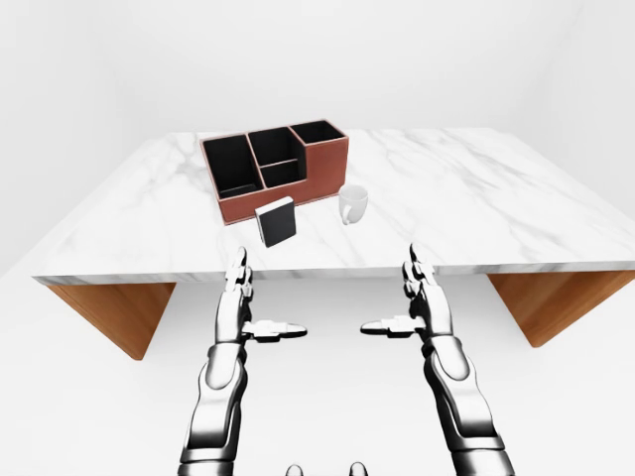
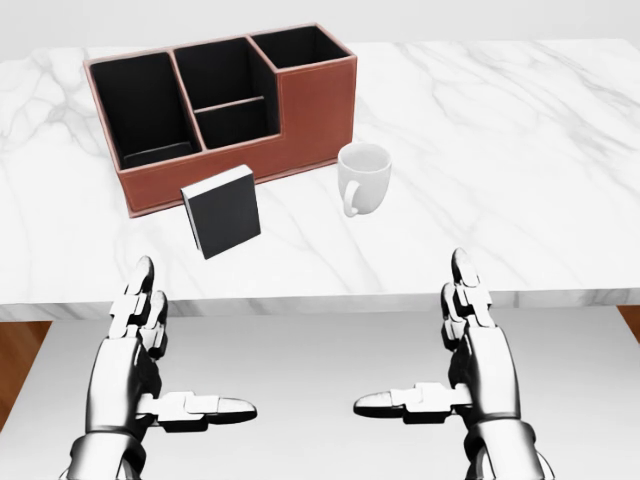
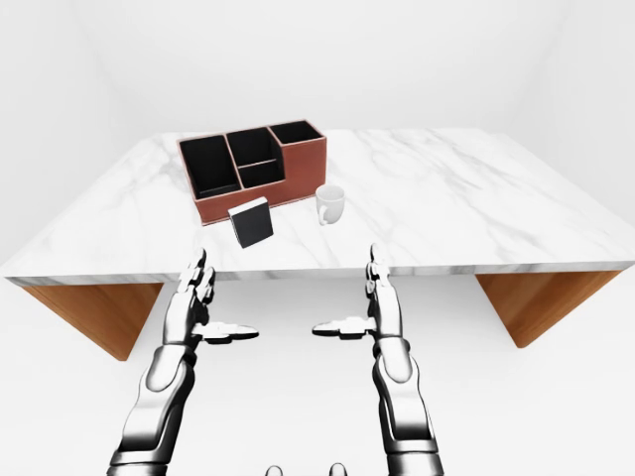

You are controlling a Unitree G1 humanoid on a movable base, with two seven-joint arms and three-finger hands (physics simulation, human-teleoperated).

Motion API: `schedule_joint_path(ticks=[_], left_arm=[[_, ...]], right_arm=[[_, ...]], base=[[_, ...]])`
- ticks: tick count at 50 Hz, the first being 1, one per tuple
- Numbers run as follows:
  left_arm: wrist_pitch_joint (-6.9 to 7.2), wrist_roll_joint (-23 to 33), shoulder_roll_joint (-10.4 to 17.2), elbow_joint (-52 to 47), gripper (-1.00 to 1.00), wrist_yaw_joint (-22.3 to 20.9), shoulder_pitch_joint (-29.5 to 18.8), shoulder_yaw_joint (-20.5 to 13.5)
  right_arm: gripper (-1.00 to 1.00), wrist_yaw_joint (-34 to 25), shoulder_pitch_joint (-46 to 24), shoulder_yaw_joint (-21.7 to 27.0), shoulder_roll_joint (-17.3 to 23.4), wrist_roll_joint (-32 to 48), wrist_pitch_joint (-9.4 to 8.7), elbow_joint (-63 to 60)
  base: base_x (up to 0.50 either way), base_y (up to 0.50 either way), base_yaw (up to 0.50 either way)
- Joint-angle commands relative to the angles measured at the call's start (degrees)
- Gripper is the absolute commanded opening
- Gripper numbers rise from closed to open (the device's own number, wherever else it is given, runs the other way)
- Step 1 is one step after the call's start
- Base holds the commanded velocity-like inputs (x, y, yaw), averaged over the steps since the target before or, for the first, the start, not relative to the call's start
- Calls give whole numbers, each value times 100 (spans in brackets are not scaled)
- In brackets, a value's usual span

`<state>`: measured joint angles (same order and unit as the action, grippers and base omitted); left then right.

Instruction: Pick up the book and place it in the front compartment of the caddy.

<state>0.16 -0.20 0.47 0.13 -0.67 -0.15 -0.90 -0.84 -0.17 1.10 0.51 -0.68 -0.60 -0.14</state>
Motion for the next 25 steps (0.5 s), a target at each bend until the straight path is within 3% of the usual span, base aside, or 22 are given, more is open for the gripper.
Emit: schedule_joint_path(ticks=[1, 3, 8, 9, 11, 14, 16, 20, 25], left_arm=[[64, -18, 85, 11, 100, -87, -41, -163], [167, -26, 88, -118, 100, -91, -20, -167], [220, -32, 89, -226, 100, -107, 16, -177], [340, -40, 91, -372, 100, -109, 31, -180], [403, -41, 90, -454, 100, -112, 44, -182], [387, -44, 89, -463, 100, -123, 53, -188], [484, -51, 93, -600, 100, -124, 47, -194], [484, -72, 109, -809, 100, -147, 66, -232], [484, -106, 131, -1205, 100, -172, 80, -295]], right_arm=[[100, -139, -12, 194, 87, -147, -187, -108], [100, -168, -12, 180, 93, -140, -187, -91], [100, -215, 10, 138, 92, -82, -207, -109], [100, -239, 37, 120, 88, -77, -239, -175], [100, -251, 62, 109, 83, -66, -297, -265], [100, -277, 63, 112, 84, -66, -299, -283], [100, -298, 79, 100, 81, -56, -323, -330], [100, -323, 102, 81, 76, -39, -430, -474], [100, -360, 150, 76, 73, -35, -440, -719]], base=[[0, 0, 0], [0, 0, 0], [0, 0, 0], [0, 0, 0], [0, 0, 0], [0, 0, 0], [0, 0, 0], [0, 0, 0], [0, 0, 0]])
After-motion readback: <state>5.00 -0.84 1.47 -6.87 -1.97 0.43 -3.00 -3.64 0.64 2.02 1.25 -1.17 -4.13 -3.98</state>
